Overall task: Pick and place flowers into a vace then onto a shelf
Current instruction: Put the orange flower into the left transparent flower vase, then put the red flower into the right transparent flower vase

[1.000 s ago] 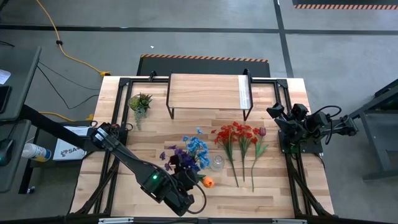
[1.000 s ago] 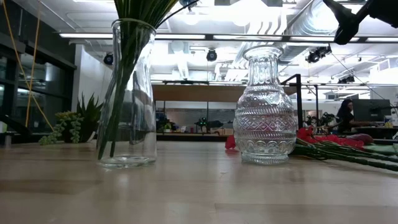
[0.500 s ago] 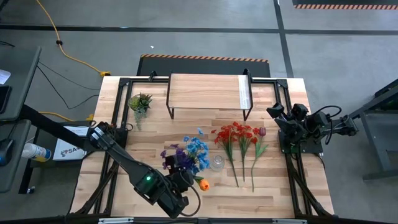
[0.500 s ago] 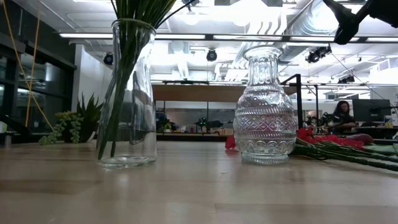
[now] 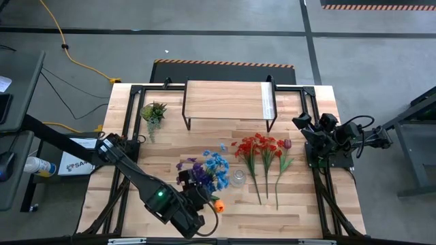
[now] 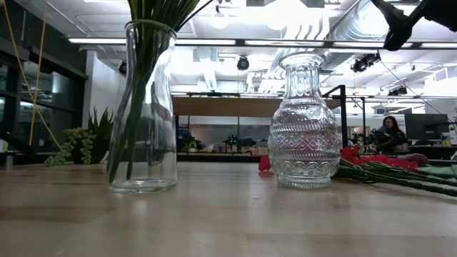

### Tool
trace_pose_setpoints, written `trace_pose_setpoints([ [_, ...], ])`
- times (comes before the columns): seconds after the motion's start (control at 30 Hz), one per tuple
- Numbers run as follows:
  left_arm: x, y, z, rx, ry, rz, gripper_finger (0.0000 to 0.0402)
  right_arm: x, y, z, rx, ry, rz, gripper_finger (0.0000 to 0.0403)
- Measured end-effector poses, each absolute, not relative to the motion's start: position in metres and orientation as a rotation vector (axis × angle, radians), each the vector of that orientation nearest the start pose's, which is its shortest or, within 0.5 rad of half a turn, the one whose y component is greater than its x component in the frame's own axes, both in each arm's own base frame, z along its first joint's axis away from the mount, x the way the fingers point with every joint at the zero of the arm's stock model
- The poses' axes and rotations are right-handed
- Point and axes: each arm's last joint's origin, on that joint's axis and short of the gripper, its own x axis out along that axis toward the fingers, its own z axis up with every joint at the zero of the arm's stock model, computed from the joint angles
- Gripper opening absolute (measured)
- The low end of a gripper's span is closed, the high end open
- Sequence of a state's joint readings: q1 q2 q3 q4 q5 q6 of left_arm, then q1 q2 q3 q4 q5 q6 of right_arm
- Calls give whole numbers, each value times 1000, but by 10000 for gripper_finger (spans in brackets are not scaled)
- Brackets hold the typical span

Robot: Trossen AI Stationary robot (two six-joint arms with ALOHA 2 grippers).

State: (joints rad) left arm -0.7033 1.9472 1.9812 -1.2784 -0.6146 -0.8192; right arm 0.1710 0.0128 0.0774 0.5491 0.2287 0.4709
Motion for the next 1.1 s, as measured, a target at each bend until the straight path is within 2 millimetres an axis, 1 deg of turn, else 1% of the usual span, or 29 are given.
trace_pose_setpoints([
  [0.3,302,-243,352,-18,879,278,134,75,6,238,574,-607,86,328],
  [0.57,285,-252,374,-17,868,225,134,75,6,238,572,-607,85,328],
  [0.7,274,-255,393,-40,843,187,134,75,6,238,575,-609,86,328],
  [0.8,265,-258,414,-92,794,143,134,74,6,239,580,-626,83,328],
  [0.83,262,-259,422,-118,771,125,134,73,6,241,582,-643,86,328],
  [0.97,251,-263,444,-247,639,50,134,68,6,246,586,-711,133,328],
  [1.03,247,-262,458,-312,567,14,134,68,6,248,578,-717,163,328],
  [1.1,243,-262,469,-321,508,-29,134,67,7,251,569,-701,181,328],
])
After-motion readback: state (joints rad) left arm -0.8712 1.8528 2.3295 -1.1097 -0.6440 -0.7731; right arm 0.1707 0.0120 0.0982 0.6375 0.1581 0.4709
